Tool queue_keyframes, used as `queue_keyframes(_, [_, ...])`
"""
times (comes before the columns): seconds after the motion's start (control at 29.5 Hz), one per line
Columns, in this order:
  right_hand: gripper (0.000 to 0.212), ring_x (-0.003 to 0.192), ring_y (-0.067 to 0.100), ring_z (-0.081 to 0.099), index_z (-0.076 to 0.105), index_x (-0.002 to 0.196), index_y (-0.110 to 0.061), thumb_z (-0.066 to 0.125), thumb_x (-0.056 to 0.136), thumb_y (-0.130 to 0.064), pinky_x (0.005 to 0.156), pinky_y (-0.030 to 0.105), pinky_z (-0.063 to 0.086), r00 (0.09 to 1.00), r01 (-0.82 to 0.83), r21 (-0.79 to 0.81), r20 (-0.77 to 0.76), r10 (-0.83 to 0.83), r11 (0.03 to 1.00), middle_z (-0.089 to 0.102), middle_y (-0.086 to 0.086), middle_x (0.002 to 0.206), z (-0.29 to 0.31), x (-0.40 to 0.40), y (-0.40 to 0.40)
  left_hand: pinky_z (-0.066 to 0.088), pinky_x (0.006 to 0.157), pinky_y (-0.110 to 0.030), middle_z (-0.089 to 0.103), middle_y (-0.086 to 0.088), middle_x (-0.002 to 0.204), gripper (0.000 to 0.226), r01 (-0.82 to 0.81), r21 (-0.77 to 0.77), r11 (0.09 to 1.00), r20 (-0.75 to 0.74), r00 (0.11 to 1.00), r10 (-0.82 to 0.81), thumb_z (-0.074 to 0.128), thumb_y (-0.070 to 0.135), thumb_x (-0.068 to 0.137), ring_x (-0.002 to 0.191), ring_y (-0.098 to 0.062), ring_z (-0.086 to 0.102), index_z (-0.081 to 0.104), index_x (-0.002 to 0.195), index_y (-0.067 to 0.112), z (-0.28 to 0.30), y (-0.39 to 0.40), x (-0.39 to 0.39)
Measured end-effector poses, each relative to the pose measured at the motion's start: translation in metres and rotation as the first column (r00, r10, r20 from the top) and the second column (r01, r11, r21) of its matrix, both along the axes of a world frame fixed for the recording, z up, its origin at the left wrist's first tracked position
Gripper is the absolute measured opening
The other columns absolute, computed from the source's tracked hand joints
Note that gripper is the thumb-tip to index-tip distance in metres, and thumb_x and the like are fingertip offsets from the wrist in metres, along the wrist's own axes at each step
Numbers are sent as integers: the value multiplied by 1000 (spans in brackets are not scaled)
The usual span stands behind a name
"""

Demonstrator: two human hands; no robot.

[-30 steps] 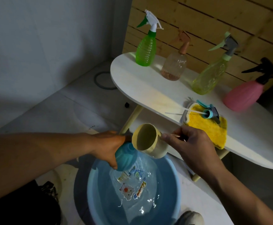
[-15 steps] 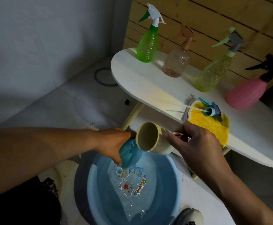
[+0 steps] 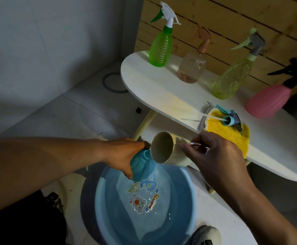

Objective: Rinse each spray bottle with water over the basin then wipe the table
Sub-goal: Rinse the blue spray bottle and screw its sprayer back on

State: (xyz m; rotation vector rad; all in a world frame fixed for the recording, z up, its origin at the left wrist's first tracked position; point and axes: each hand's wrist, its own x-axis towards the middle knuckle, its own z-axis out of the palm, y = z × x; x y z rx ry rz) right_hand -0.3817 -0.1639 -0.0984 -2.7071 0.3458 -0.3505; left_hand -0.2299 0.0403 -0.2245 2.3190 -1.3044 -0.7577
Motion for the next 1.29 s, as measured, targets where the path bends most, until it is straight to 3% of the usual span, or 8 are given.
queue_keyframes(0.1, [30, 72, 9, 59, 67, 80, -29, 68, 83, -59, 61, 35, 51, 1000, -2, -15, 21, 2, 1000, 65, -13, 78, 0, -1, 1, 44, 77, -16, 42, 20, 112, 102, 1, -5, 1000, -3, 1000, -1, 93, 40, 66, 105, -6, 50, 31, 148, 34, -1, 0, 1])
queue_keyframes(0.2, [28, 70, 8, 57, 66, 79, -30, 69, 83, -58, 57, 31, 47, 1000, -16, -48, 25, 17, 999, 64, -13, 77, 1, -1, 2, 51, 84, -23, 44, 19, 116, 103, 2, -1, 1000, 6, 1000, -2, 93, 42, 65, 111, -10, 54, 32, 147, 34, -2, 0, 1])
queue_keyframes(0.37, [33, 70, 13, 58, 65, 78, -29, 65, 83, -61, 60, 37, 51, 999, -15, -65, 37, 17, 998, 63, -12, 76, 0, 0, 3, 46, 83, -22, 43, 21, 116, 103, 10, -5, 1000, 26, 1000, -10, 93, 42, 63, 107, -6, 51, 32, 145, 37, -4, 0, 2])
queue_keyframes(0.58, [36, 72, 14, 57, 65, 78, -29, 61, 83, -65, 60, 35, 48, 998, -15, -87, 58, 20, 996, 63, -12, 78, 2, 0, 5, 53, 84, -26, 55, 16, 126, 102, 31, -10, 999, 34, 999, -31, 93, 46, 61, 109, -9, 57, 32, 143, 41, -10, 0, 4])
queue_keyframes(0.75, [35, 74, 15, 57, 64, 78, -30, 61, 85, -64, 59, 34, 46, 997, -17, -113, 67, 24, 993, 62, -11, 79, 2, -1, 6, 51, 80, -23, 51, 21, 119, 99, 40, -8, 999, 41, 998, -39, 92, 47, 61, 106, -5, 55, 34, 141, 41, -9, 0, 4])
queue_keyframes(0.92, [33, 75, 15, 58, 65, 79, -30, 62, 85, -62, 60, 34, 47, 997, -24, -134, 75, 35, 991, 61, -12, 78, 2, -2, 8, 57, 91, -34, 57, 13, 130, 101, 55, 13, 998, 44, 997, -56, 92, 48, 60, 114, -11, 58, 34, 143, 41, -9, 0, 4])
queue_keyframes(1.29, [25, 68, 11, 47, 64, 78, -30, 69, 88, -52, 50, 23, 26, 990, -62, -251, 110, 92, 966, 52, -13, 72, 3, -3, 9, 60, 82, -38, 61, 9, 119, 91, 65, 39, 997, 65, 996, -68, 93, 42, 62, 104, -14, 61, 39, 136, 37, -4, 1, 1])
